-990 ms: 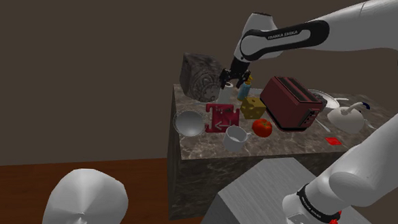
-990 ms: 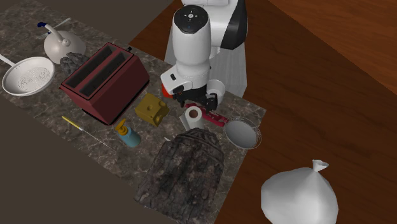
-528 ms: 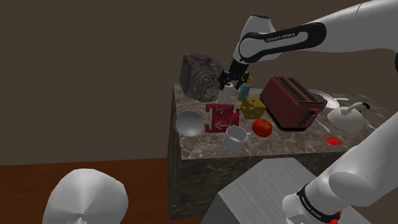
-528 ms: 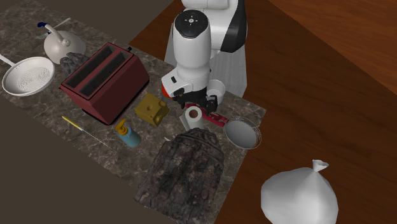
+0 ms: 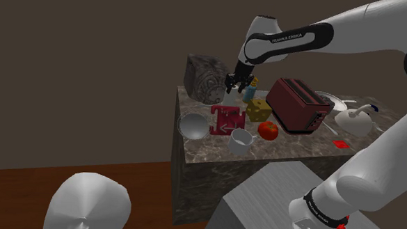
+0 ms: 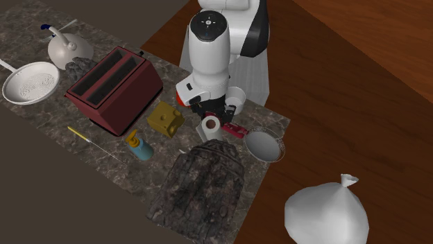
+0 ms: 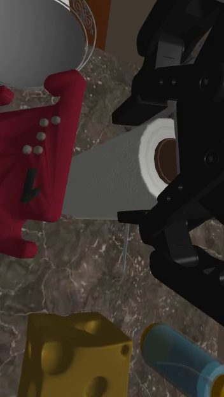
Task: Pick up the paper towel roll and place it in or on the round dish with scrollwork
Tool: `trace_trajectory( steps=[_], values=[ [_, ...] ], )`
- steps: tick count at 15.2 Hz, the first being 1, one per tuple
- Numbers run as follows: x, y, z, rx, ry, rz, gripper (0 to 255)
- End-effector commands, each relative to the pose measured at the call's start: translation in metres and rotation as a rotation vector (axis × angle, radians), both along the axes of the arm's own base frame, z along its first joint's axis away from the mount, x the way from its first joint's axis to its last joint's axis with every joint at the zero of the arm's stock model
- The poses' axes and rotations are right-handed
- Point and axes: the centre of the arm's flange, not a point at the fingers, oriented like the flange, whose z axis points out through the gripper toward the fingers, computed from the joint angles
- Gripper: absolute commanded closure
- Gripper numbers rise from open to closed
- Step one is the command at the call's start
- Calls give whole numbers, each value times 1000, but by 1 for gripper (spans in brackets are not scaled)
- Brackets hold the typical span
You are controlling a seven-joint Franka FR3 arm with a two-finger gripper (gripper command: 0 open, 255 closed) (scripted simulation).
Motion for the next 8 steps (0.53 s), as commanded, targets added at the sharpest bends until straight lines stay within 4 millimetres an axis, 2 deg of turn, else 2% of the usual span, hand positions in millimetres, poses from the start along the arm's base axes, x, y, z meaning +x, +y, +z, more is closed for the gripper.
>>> trace_trajectory(
  steps=[1, 4, 8],
  values=[
    [0, 0, 0, 0, 1, 0, 255],
    [0, 0, 0, 0, 0, 0, 255],
    [0, 0, 21, 0, 0, 0, 255]
  ],
)
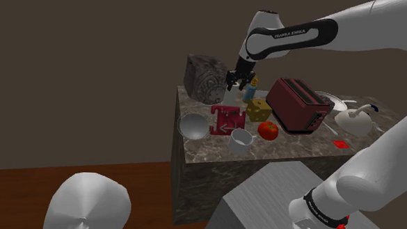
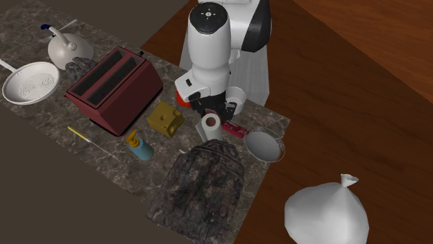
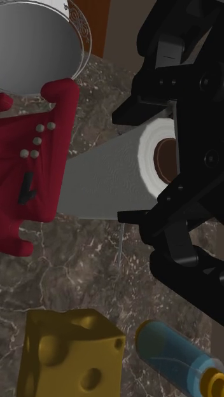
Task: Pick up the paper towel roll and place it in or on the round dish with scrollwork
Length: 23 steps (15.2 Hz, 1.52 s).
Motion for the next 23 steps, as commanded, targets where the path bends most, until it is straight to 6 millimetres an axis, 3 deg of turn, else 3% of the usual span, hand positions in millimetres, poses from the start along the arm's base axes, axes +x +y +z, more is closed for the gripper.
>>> trace_trajectory(
  steps=[1, 20, 23],
  values=[
    [0, 0, 10, 0, 0, 0, 255],
    [0, 0, 105, 0, 0, 0, 255],
    [2, 35, 123, 0, 0, 0, 255]
  ],
)
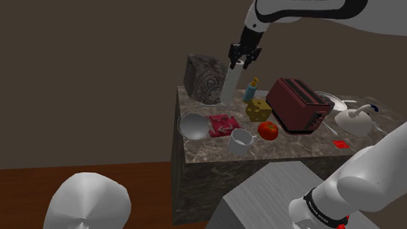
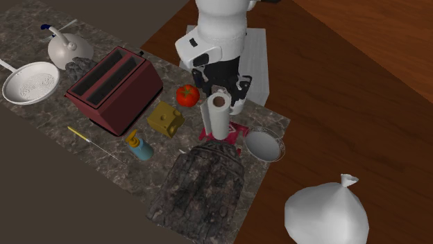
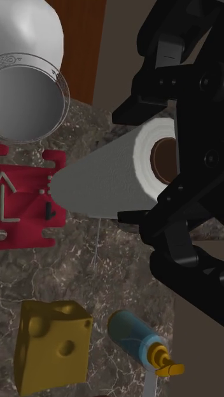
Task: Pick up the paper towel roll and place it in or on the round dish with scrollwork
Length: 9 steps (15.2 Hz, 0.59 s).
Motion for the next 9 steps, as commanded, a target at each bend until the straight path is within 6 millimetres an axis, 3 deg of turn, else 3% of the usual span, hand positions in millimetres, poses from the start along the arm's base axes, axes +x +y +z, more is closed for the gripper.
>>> trace_trajectory(
  steps=[1, 9],
  values=[
    [1, 23, 11, 0, 0, -1, 255],
    [6, 117, 57, 0, 0, -1, 255]
  ],
)
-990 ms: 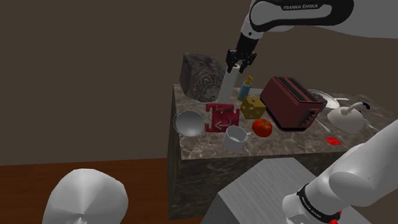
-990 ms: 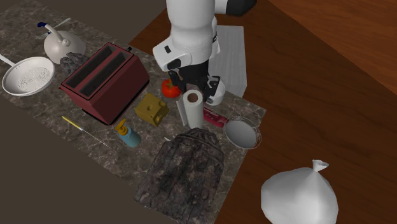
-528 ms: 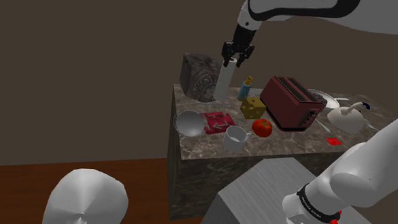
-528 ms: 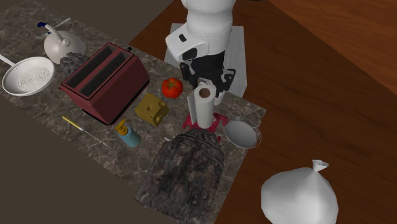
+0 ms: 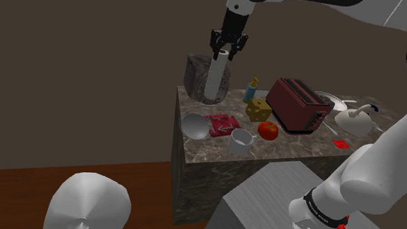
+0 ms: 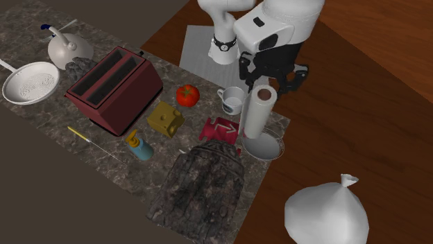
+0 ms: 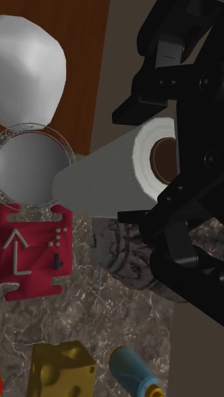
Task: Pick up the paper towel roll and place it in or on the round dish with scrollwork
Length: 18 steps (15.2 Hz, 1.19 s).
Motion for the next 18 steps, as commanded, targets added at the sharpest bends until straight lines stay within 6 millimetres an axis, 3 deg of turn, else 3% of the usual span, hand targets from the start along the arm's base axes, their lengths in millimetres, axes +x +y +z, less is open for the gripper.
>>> trace_trajectory(
  steps=[1, 3, 18],
  values=[
    [0, 22, 13, 0, 0, -2, 255],
    [2, 56, 30, 0, 0, -2, 255],
    [2, 56, -50, 0, 0, -2, 255]
  ],
)
